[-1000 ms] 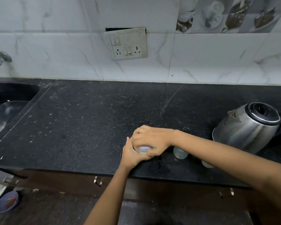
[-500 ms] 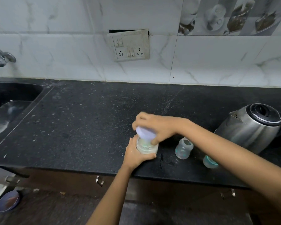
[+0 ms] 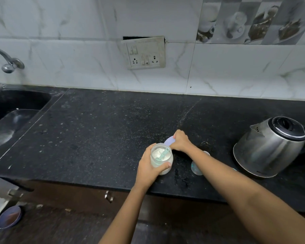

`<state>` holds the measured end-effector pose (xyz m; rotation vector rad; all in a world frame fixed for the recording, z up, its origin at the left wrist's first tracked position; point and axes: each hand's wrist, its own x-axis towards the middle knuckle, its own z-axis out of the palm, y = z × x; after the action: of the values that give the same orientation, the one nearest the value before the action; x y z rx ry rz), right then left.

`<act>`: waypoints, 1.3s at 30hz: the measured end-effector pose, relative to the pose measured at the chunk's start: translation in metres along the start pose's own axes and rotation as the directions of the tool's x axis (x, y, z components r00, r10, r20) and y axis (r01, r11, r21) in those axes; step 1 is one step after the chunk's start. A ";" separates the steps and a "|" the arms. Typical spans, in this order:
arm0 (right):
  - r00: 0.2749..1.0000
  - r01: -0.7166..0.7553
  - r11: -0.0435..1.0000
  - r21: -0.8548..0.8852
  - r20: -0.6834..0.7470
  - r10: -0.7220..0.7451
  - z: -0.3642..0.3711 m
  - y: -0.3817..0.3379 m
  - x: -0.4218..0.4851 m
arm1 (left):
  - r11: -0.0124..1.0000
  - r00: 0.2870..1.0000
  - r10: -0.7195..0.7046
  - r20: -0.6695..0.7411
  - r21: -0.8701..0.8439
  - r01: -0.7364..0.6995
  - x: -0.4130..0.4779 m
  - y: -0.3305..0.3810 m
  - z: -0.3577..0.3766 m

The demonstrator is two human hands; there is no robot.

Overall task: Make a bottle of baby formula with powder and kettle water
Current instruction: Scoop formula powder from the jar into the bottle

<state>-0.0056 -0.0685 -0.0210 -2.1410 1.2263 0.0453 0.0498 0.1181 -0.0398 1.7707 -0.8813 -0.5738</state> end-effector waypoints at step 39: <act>0.928 0.371 0.917 -0.144 0.080 -0.363 -0.005 -0.052 -0.095 | 0.993 1.000 0.023 0.000 -0.116 -0.023 -0.002 -0.005 0.003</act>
<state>-0.0198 0.0183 0.0421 -2.4596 0.7950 0.0354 0.0473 0.1186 -0.0453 1.6534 -0.8514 -0.5991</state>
